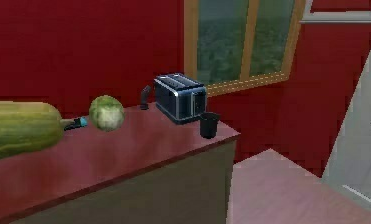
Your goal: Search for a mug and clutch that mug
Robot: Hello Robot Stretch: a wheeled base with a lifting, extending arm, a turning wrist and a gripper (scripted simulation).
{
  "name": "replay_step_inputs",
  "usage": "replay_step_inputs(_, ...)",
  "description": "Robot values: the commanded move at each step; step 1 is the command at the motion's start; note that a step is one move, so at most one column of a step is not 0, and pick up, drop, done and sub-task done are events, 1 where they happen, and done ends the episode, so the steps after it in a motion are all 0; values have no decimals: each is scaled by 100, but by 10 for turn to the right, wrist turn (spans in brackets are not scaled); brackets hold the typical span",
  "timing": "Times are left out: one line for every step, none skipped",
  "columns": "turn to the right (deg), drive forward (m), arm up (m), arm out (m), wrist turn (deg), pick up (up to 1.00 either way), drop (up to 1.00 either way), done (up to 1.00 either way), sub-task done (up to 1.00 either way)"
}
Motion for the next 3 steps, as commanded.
replay_step_inputs(0,25,0,0,0,0,0,0,0)
replay_step_inputs(-450,0,0,0,0,0,0,0,0)
replay_step_inputs(-300,0,0,0,0,0,0,0,0)
